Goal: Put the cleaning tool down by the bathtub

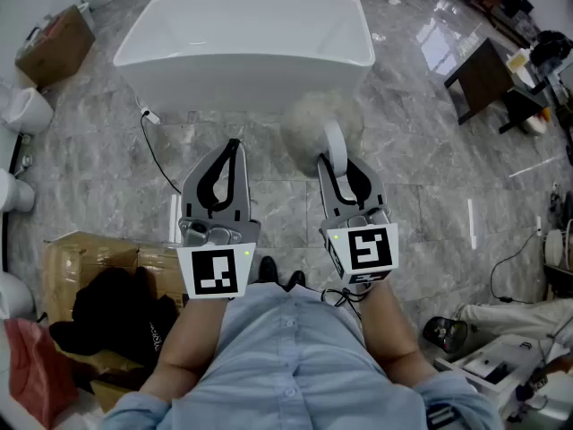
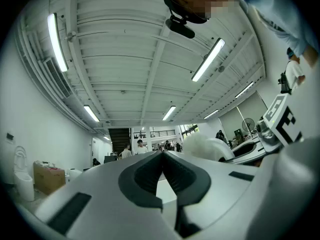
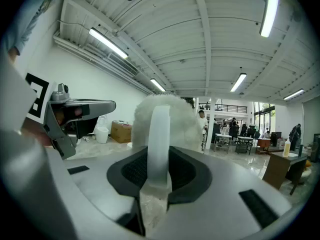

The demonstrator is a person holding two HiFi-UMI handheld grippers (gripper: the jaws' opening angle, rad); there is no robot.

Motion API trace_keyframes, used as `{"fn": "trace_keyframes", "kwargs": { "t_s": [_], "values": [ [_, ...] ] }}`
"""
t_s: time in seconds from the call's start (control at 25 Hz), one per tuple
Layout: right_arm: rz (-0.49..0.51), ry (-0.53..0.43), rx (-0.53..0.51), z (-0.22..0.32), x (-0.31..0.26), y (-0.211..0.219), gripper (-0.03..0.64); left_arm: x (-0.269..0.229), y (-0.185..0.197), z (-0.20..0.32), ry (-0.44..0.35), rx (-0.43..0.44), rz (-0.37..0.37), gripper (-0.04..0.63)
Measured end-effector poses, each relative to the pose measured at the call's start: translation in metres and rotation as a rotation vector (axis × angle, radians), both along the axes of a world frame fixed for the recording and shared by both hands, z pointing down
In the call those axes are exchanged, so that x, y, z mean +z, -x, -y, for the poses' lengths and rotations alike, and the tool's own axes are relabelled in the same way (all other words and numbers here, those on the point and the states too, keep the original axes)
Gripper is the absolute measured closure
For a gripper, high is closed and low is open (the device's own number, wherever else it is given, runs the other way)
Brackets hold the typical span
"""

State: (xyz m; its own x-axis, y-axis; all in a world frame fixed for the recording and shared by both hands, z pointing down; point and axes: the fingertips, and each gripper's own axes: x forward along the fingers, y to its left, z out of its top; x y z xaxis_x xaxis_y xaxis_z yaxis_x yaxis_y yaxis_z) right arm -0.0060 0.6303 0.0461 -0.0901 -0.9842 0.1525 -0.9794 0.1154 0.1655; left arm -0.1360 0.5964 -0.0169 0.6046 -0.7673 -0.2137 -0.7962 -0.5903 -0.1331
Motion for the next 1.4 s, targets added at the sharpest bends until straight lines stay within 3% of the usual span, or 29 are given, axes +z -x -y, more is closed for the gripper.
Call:
{"fn": "trace_keyframes", "kwargs": {
  "t_s": [0.48, 0.96, 1.4],
  "values": [
    [-0.003, -0.033, 0.036, 0.028, -0.003, 0.010, 0.518, 0.007, 0.028, 0.031, -0.004, 0.010, 0.000, 0.580],
    [-0.020, -0.021, 0.096, 0.058, 0.000, -0.010, 0.518, 0.030, 0.039, 0.069, 0.055, -0.013, -0.021, 0.578],
    [0.045, 0.019, 0.104, 0.146, 0.033, -0.078, 0.517, 0.048, -0.028, 0.157, 0.066, -0.012, 0.056, 0.580]
  ]
}}
